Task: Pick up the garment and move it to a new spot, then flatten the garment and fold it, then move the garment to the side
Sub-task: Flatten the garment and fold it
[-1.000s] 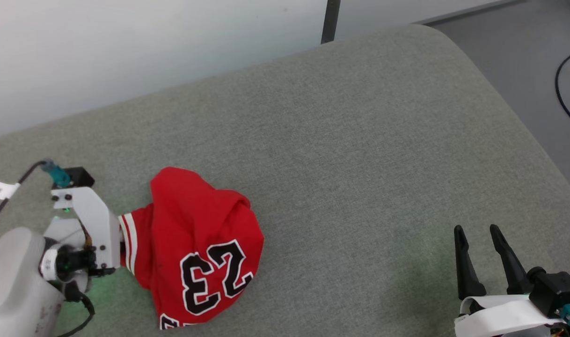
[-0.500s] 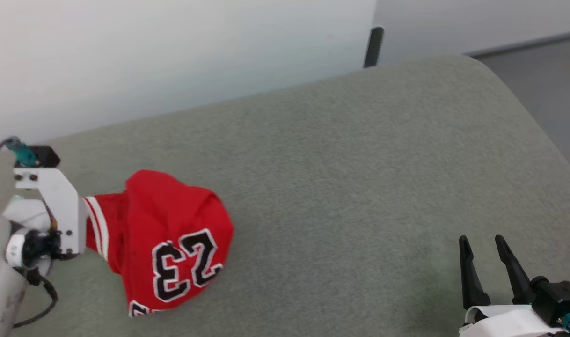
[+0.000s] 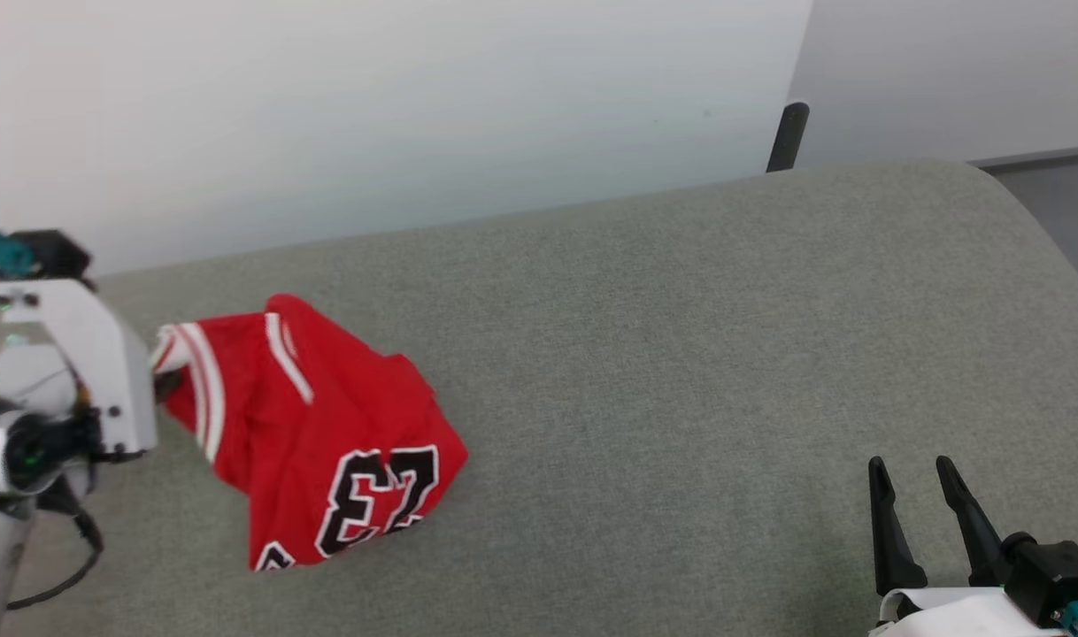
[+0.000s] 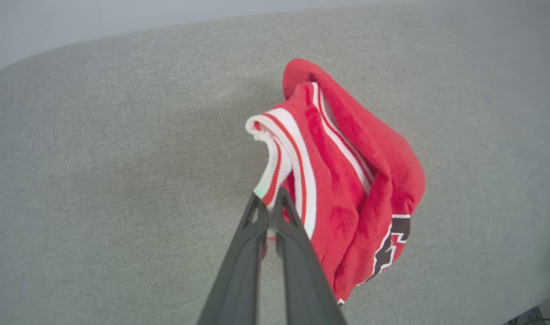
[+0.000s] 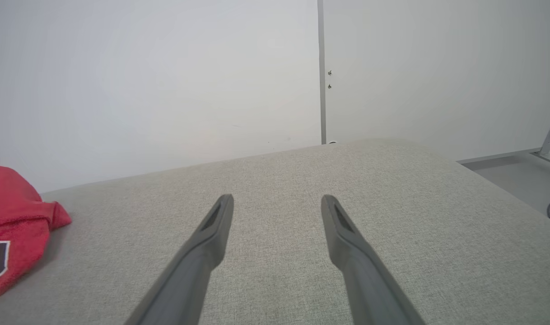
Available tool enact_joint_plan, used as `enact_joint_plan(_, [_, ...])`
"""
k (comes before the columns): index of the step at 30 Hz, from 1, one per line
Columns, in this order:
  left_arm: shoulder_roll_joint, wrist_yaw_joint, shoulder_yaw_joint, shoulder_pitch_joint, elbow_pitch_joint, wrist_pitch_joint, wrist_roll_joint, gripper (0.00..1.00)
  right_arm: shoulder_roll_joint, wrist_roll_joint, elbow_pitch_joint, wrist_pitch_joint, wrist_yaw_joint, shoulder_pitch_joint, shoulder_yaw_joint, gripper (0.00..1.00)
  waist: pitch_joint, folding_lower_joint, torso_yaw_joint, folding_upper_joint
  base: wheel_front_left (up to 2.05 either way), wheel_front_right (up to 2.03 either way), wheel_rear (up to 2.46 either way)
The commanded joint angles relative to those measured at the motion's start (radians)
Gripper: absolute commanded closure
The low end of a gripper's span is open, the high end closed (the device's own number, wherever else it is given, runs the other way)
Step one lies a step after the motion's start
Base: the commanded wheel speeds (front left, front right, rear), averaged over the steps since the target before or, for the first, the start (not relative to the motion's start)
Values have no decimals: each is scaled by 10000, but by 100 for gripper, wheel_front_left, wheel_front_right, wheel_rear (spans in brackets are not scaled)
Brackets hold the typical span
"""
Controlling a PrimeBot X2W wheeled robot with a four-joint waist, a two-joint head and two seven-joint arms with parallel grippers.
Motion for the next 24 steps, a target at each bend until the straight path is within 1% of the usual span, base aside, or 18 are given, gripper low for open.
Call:
enact_joint_plan(1, [-3, 56, -33, 36, -348, 114, -59, 100, -2, -34, 17, -11, 5, 85, 13, 0, -66, 0, 47, 0, 0, 0, 0])
enact_joint_plan(6, [-253, 80, -51, 74, -1689, 495, -489, 100, 0, -13, 28, -11, 5, 79, 53, 0, -123, 0, 15, 0, 0, 0, 0])
enact_joint_plan(9, [-531, 179, -139, 218, -2417, 833, -911, 100, 0, 23, 12, -11, 5, 120, 67, 0, -138, 0, -28, 0, 0, 0, 0])
enact_joint_plan(10, [-531, 179, -139, 218, -2417, 833, -911, 100, 0, 23, 12, -11, 5, 120, 67, 0, -138, 0, -28, 0, 0, 0, 0])
enact_joint_plan(12, [-815, 183, -179, 307, -2910, 989, -1255, 100, 1, 35, 6, -11, 5, 139, 85, 0, -144, 0, -65, 0, 0, 0, 0])
enact_joint_plan(14, [-1279, 190, -324, 514, -3389, 1216, -1791, 100, 0, 38, 8, -13, 5, 174, 82, 0, -162, 0, -91, 0, 0, 0, 0])
enact_joint_plan(16, [-1625, 189, -459, 676, -3836, 1389, -2234, 100, 1, 40, 4, -11, 5, 211, 78, 0, -174, 0, -108, 0, 0, 0, 0])
enact_joint_plan(19, [-2079, 207, -820, 904, -4428, 1635, -2582, 100, 1, 61, 17, -11, 5, 219, 110, 0, -194, 0, -146, 0, 0, 0, 0])
enact_joint_plan(24, [-2506, 113, -1342, 1192, -4874, 1794, -2751, 100, 2, 75, 65, -13, 5, 210, 212, 0, -257, 0, -267, 0, 0, 0, 0])
